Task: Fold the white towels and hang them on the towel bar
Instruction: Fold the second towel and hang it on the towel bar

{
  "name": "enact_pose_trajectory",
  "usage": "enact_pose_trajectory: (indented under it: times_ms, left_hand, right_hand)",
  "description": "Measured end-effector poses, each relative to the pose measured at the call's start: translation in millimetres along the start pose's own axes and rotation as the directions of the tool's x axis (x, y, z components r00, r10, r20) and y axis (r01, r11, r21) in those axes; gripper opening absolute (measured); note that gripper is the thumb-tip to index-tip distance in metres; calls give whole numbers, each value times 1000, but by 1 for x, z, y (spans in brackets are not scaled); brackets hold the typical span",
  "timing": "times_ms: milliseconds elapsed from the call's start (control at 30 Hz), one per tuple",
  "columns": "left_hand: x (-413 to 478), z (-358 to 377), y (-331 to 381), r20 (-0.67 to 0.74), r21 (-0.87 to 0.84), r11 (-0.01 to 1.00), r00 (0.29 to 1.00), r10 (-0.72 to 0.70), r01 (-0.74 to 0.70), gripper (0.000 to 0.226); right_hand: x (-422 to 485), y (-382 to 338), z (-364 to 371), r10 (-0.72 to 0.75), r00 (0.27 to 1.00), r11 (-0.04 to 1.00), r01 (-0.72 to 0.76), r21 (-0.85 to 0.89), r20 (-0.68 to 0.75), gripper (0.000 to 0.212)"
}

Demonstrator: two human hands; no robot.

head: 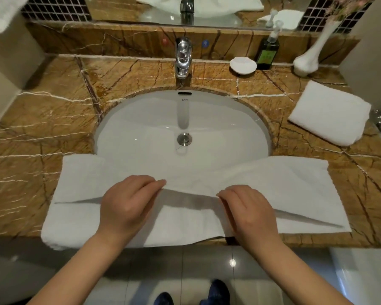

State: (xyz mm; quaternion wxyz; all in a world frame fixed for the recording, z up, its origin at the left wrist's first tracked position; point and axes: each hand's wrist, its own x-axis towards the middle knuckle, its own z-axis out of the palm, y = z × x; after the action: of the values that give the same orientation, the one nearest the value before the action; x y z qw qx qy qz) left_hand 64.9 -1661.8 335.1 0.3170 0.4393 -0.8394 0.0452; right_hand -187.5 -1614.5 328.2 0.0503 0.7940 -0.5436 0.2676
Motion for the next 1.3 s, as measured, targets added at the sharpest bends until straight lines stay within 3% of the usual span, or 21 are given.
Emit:
enact_pose_trajectory:
  times_ms: [100,200,233,267,333,433,500,567,633,800,933,1033,1100,1167,1233,1300]
  left_hand:
    - [-21,-11,2,-51,9,984,983,178,-177,17]
    - [-52,-7,5,172,-71,983,969,180,-170,37]
    - [-60,-5,4,246,-87,983,953,177,-160,31]
    - [-68,-2,1,266,-91,977,940,213,-195,19]
    - [-75,2,-6,255,-79,971,937,239,-226,21]
    - [-75,1,-19,317,-45,994,942,113,-104,33]
    - [-75,-2,-27,432,15,999,901,35,-46,49]
    - [-70,-5,-34,496,28,999,868,10,-28,57]
    - [-67,-7,-40,514,5,1000,858,11,-15,56]
    - [-70,-12,-57,421,-35,996,905,-57,79,46]
    - [-73,-21,-79,316,41,988,936,-152,146,37]
    - [-73,-26,-96,346,110,970,907,-240,215,41]
    - [-73,-28,-103,359,129,972,905,-229,195,41]
    - [-75,-28,-106,320,98,990,938,-131,105,34]
    - [-75,-27,-108,263,88,996,963,-53,30,28]
    - [-76,-27,-110,227,95,995,974,-14,-7,25]
  right_hand:
    - [-21,-4,-4,-99,995,995,99,4,-21,28]
    - [-46,-6,3,-183,963,978,198,-60,198,28]
    - [-50,-5,5,-172,948,979,196,-65,268,27]
    - [-53,-4,6,-154,938,983,177,-47,311,24]
    - [-52,-1,5,-126,932,992,118,42,340,17]
    - [-46,2,3,11,966,984,-57,171,260,23]
    - [-39,6,4,182,955,974,-207,87,234,35]
    - [-33,10,7,405,859,913,-395,-101,313,54]
    - [-37,11,11,540,750,841,-475,-257,382,65]
    - [-51,7,8,659,648,752,-573,-326,381,65]
    - [-51,17,-1,665,626,746,-581,-326,406,63]
    - [-40,10,-6,671,650,737,-639,-221,357,71]
    - [-21,-12,-3,573,775,816,-571,-93,268,68]
    - [2,-50,10,325,928,936,-344,81,183,51]
    - [26,-94,31,62,964,976,-113,185,258,35]
    - [46,-131,54,-117,924,982,52,183,365,26]
